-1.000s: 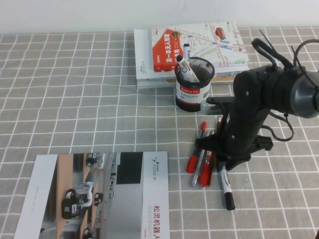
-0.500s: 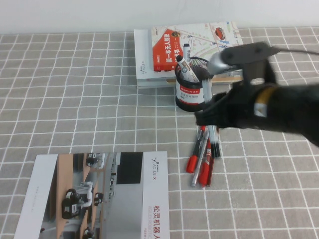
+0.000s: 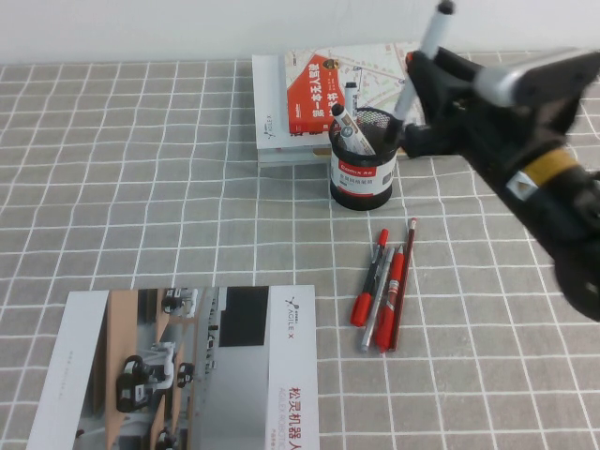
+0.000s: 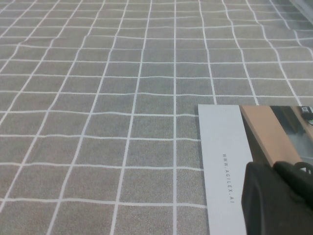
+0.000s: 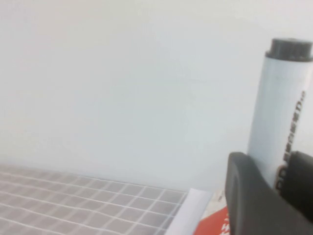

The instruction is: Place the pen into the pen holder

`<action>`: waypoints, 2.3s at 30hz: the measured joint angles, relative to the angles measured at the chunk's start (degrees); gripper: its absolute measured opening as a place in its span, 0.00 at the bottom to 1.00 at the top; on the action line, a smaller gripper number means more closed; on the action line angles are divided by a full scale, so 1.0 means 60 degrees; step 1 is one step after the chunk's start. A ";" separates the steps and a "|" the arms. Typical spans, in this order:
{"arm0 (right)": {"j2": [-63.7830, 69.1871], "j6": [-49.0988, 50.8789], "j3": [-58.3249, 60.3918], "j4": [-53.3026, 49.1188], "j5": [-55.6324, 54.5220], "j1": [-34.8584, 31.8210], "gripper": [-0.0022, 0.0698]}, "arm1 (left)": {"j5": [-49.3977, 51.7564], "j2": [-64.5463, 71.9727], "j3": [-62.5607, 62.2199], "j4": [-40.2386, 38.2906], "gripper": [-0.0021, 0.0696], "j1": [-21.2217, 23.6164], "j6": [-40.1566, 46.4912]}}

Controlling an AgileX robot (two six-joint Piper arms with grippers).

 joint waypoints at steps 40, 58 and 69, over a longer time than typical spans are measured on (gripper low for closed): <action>-0.3323 -0.1631 0.0206 0.1455 0.3962 0.0258 0.01 | 0.0000 0.0000 0.0000 0.0000 0.02 0.0000 0.0000; -0.9984 -0.1609 0.2785 0.1366 0.9297 0.0258 0.01 | 0.0000 0.0000 0.0000 0.0000 0.02 0.0000 0.0000; -0.9986 -0.1449 0.2785 0.1924 1.0848 -0.0135 0.01 | 0.0000 0.0000 0.0000 0.0000 0.02 0.0000 0.0000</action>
